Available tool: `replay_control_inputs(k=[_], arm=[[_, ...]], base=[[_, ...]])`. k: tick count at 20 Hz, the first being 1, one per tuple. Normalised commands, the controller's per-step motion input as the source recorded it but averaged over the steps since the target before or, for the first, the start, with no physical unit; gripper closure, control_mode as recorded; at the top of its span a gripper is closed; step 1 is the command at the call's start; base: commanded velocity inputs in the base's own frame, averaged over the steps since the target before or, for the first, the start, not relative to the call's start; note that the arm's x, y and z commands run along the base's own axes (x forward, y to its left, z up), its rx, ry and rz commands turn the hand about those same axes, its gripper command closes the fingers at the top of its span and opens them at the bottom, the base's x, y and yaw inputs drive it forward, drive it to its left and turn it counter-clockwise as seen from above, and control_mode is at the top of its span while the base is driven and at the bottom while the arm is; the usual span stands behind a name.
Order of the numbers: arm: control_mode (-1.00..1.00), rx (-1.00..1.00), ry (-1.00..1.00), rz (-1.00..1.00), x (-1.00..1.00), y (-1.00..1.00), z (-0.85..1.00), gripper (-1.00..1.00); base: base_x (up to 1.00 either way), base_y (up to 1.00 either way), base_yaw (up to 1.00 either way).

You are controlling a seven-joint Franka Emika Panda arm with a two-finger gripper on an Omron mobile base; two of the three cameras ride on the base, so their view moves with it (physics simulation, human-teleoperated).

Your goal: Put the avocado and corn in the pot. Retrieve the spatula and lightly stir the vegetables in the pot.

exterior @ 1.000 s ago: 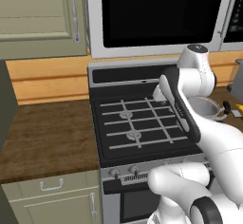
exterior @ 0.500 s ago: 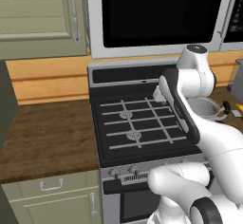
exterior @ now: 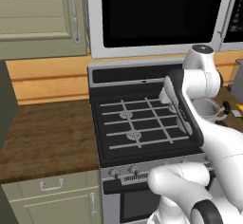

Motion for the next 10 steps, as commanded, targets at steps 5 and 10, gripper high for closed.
replay_control_inputs(k=[5, 10], arm=[[1.00, -0.04, 0.00, 0.00, -0.23, -0.38, -0.02, -1.00], [1.00, 0.00, 0.00, 0.00, 0.00, 0.00, 0.00, -1.00]], base=[[-0.14, -0.29, 0.00], [-0.10, -0.64, 0.00]])
